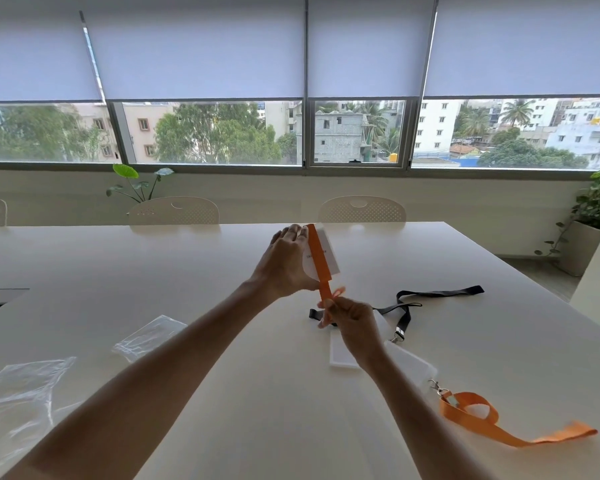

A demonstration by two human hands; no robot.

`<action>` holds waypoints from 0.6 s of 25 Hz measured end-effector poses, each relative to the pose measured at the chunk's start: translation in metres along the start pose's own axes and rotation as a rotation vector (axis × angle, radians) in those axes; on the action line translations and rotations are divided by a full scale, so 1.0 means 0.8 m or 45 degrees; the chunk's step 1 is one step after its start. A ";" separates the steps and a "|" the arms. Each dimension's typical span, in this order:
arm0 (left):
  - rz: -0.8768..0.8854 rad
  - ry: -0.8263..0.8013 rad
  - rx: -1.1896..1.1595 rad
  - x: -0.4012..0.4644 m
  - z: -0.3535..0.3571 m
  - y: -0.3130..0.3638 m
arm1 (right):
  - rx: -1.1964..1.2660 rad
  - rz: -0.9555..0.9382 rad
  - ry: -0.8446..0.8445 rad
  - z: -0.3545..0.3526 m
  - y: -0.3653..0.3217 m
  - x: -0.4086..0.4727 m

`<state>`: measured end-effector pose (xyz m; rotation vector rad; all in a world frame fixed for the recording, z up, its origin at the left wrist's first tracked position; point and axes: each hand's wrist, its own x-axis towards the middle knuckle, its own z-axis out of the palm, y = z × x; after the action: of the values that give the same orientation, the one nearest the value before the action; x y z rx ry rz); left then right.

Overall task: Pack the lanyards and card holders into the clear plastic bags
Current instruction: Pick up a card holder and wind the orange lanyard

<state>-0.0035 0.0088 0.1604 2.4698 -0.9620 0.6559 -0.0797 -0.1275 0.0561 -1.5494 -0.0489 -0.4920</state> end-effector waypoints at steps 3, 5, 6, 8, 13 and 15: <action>-0.040 -0.062 0.077 0.004 -0.003 -0.016 | -0.112 0.026 0.019 0.009 0.015 -0.012; -0.038 -0.106 0.134 0.002 -0.001 -0.021 | -0.141 0.021 0.021 0.016 0.014 -0.019; -0.035 -0.119 0.162 0.001 0.001 -0.023 | -0.144 0.021 0.018 0.020 0.012 -0.022; -0.040 -0.130 0.199 -0.001 0.004 -0.026 | -0.154 0.055 0.004 0.028 0.009 -0.028; -0.093 -0.139 0.223 -0.010 0.011 -0.033 | -0.326 0.123 -0.066 0.040 -0.007 -0.041; -0.107 -0.142 0.196 -0.013 0.016 -0.033 | -0.388 0.110 -0.098 0.039 -0.015 -0.042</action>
<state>0.0123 0.0256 0.1393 2.6911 -0.8717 0.5896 -0.1056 -0.0877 0.0570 -1.8609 0.0356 -0.3828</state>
